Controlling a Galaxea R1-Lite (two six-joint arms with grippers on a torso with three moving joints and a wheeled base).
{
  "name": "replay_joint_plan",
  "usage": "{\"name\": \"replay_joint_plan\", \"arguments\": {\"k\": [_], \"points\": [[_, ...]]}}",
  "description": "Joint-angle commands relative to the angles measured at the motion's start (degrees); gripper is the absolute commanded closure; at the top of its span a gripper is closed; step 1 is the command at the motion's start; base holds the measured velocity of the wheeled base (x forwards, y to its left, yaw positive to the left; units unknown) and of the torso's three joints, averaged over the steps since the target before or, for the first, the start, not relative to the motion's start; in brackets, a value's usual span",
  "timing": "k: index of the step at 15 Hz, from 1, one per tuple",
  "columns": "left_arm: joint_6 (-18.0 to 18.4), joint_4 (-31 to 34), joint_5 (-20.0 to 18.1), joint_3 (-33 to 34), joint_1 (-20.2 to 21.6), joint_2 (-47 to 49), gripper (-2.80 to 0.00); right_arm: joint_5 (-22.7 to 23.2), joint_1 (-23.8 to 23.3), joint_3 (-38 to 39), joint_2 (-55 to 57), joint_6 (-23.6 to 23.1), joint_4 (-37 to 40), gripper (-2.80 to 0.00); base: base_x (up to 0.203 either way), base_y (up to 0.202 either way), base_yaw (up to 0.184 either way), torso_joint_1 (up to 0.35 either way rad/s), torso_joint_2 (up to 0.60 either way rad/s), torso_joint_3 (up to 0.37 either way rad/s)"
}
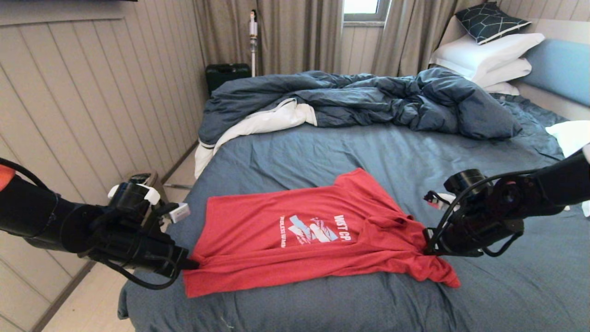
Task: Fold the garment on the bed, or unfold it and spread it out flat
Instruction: Fold the red T-shirt
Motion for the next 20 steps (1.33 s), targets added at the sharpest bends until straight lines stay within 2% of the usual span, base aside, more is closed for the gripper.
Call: {"name": "replay_joint_plan", "arguments": {"k": [1, 9, 13, 20], "points": [[0.5, 1.42, -0.2, -0.71, 0.0, -1.41, 0.0, 0.05, -0.07, 0.89, -1.38, -0.5, 0.04, 0.0, 0.0, 0.0, 0.0, 0.0, 0.0, 0.0], [6.0, 8.53, -0.21, -0.7, 0.0, -3.93, 0.0, 0.32, -1.27, 5.02, -4.7, -3.12, 0.08, 0.0, 0.0, 0.0, 0.0, 0.0, 0.0, 0.0], [8.15, 12.48, -0.21, -2.8, 0.0, -4.66, 0.0, 0.4, -1.83, 5.23, -5.69, -3.97, 0.17, 0.0, 0.0, 0.0, 0.0, 0.0, 0.0, 0.0], [13.45, 20.5, -0.21, -6.31, 0.63, -5.51, 0.0, 0.4, -1.87, 3.74, -6.8, -5.93, 5.82, 0.0, 0.0, 0.0, 0.0, 0.0, 0.0, 0.0]]}}
